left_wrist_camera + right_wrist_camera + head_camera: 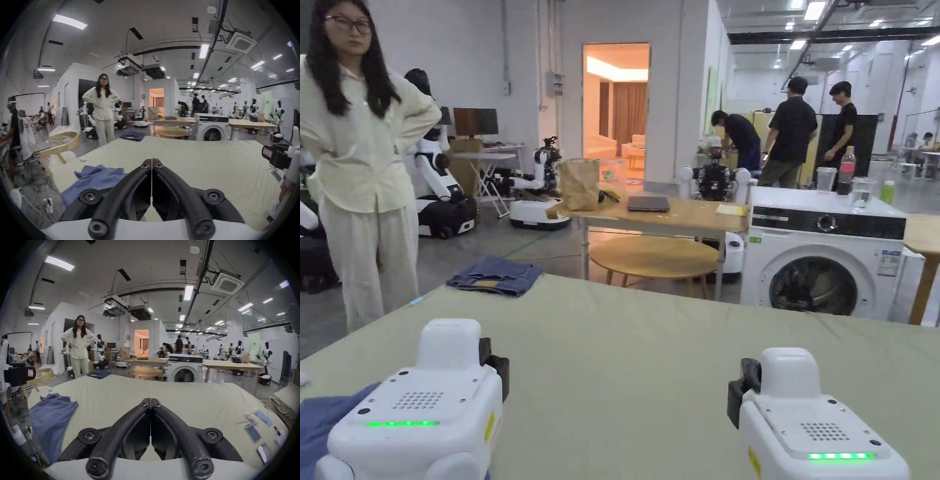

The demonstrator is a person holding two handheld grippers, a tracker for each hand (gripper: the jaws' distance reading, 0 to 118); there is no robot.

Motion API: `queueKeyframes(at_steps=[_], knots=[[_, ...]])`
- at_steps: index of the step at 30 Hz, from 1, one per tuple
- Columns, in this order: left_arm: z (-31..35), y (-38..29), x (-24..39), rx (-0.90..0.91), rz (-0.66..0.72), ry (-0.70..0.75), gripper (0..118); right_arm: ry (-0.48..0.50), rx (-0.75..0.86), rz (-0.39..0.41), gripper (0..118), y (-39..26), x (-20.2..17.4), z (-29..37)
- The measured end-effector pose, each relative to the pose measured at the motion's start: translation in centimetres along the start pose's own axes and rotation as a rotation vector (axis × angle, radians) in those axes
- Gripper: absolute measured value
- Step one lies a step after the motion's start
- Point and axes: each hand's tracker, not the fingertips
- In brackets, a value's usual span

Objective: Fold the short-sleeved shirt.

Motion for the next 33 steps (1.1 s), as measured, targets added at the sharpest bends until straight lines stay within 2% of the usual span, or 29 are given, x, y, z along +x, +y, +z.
queueKeyframes(at_steps=[6, 11, 15, 21, 25, 30, 33], knots=[[1.2, -0.7, -6.7, -0.026, 0.018, 0.146, 0, 0.168, -0.006, 0.002, 0, -0.4, -7.4, -1.7], [1.0, -1.6, -9.5, -0.057, 0.023, 0.199, 0, 0.216, -0.016, 0.02, 0, -1.0, -10.3, -2.1], [0.2, -2.2, -10.8, -0.096, 0.033, 0.208, 0, 0.233, -0.028, 0.033, 0, -1.6, -11.1, -2.4], [-4.1, -4.6, -11.8, -0.244, 0.047, 0.179, 0, 0.243, -0.075, 0.035, 0, -3.4, -11.1, -2.9], [-9.4, -6.7, -12.1, -0.376, 0.04, 0.137, 0, 0.244, -0.136, 0.019, 0, -5.5, -10.7, -3.4], [-16.5, -9.2, -12.6, -0.55, 0.113, 0.082, 0, 0.242, -0.206, 0.007, 0, -8.3, -10.0, -4.5], [-19.4, -10.6, -12.1, -0.64, 0.08, 0.051, 0, 0.235, -0.243, 0.002, 0, -9.7, -9.4, -5.2]])
